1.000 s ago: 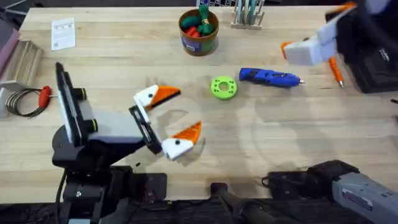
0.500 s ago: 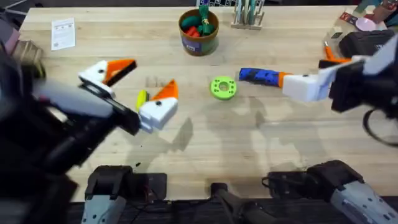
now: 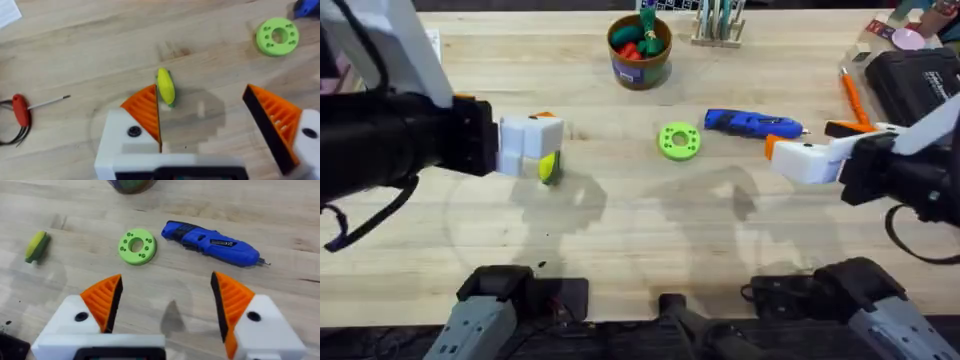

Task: Pick up the gripper from the table and insert it into the empty holder that is missing its gripper. Then pick up a screw, insert it into the mounting hole, and use the screwdriver to tighten it. Finally, clean up the table by picking up the vegetable and placing it into the bucket.

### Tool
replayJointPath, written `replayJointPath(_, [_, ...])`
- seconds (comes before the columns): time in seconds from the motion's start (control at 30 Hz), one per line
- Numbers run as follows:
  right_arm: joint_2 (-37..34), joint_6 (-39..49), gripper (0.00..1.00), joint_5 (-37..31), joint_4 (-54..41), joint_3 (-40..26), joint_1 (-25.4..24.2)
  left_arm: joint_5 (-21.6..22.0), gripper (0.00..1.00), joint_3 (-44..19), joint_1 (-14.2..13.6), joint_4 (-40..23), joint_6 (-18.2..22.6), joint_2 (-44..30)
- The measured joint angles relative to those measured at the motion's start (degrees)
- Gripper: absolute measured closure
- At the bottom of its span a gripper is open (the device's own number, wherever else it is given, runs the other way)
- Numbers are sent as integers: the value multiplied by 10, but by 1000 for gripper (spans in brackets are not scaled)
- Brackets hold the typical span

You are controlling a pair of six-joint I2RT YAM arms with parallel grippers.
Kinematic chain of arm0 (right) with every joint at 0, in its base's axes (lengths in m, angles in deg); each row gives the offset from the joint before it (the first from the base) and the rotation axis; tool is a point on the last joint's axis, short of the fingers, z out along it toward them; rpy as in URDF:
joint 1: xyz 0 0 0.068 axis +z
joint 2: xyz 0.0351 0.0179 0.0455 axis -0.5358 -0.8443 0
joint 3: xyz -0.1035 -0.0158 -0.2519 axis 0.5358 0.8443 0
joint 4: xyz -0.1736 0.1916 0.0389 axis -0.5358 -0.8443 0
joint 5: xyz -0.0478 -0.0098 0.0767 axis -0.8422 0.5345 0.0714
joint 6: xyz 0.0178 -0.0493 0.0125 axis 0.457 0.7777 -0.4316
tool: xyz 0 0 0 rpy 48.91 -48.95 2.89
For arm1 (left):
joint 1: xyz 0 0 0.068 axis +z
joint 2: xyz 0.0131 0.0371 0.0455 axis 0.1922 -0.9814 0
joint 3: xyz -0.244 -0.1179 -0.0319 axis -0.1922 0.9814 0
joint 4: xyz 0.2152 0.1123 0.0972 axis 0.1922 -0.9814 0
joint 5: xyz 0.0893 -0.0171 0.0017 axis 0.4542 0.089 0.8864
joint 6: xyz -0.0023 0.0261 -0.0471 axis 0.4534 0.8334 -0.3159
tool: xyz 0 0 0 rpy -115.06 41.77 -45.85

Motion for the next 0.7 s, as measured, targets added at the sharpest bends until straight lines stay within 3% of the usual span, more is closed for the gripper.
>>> replayJointPath(0.17, [0, -3, 9, 0, 0, 0, 0, 20, 15, 0, 0, -21, -1, -7])
replayJointPath(0.33, [0, -4, 10, 0, 0, 0, 0, 57, 16, -3, 0, -69, -30, -39])
replayJointPath(0.5, [0, -4, 10, 0, -1, 0, 0, 72, 15, -3, 0, -89, -49, -134])
replayJointPath(0.7, [0, -4, 10, 0, -11, 0, 0, 78, 15, -3, 0, -62, -78, -267])
